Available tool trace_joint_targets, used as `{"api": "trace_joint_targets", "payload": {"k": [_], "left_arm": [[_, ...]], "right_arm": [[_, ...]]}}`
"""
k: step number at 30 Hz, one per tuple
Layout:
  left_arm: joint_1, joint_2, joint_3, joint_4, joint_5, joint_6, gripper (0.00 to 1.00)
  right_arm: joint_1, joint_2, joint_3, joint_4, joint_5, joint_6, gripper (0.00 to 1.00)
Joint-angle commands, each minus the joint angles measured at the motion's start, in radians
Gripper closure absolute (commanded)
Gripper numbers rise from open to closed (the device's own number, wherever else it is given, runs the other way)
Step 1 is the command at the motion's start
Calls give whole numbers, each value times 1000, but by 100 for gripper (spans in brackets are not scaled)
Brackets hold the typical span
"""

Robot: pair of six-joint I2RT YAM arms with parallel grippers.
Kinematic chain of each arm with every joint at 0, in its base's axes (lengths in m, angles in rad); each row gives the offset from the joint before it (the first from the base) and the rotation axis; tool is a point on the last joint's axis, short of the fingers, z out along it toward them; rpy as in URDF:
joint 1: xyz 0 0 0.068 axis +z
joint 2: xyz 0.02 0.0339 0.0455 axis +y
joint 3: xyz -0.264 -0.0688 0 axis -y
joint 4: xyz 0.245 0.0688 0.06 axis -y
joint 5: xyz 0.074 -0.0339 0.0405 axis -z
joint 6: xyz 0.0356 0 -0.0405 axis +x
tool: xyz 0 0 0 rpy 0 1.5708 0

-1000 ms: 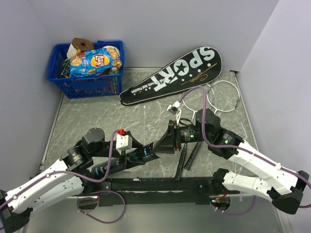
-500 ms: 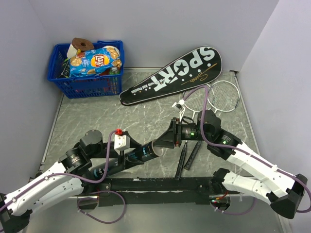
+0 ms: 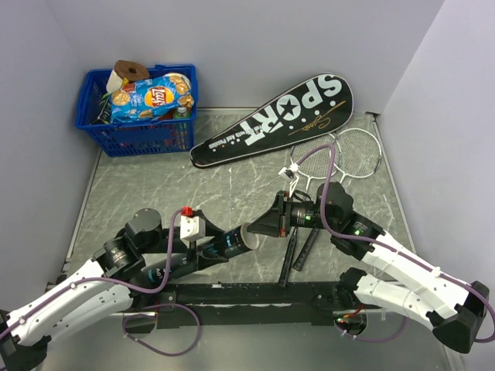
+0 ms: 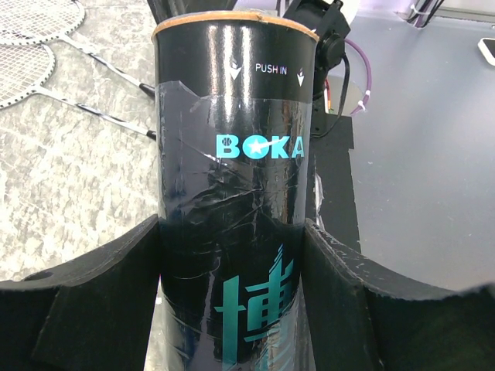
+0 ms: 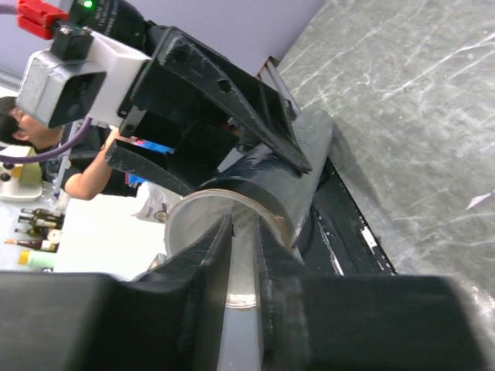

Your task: Pack up the badminton gear

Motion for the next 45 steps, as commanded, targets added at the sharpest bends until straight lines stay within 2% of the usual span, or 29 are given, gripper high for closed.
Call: {"api": "trace_joint_targets", "payload": {"k": [1,2,3,10,14,21,25,27,35,41,45], "left_arm": [[-2,-25,42,268,11,-11,99],[-4,-27,42,268,-21,-12,99],[-2,-24,41,269,-41,-11,99],[6,27,65,219,-231,-6,99],[21,84,100,162,-343,21,99],[114,260,225,41,-563,127,99],[226,361,288,21,-592,164,99],[283,422,320,6,-624,207,99],[484,633,400,-44,-840,337,99],[706,787,400,-45,-839,288,99],[782,886,404,-30,-877,242,99]], "right_arm": [[22,33,-17,-117,44,-38,88],[35,36,-14,-128,48,-52,97],[41,37,-14,-133,50,-57,100],[134,50,8,-215,87,-118,100],[142,4,37,-301,120,-164,100],[81,-36,276,-625,555,-247,100],[53,-47,354,-735,744,-246,100],[39,-67,351,-746,754,-246,100],[-11,-105,247,-690,599,-252,100],[-14,-90,228,-674,524,-261,100],[-14,-76,228,-664,501,-270,100]]}}
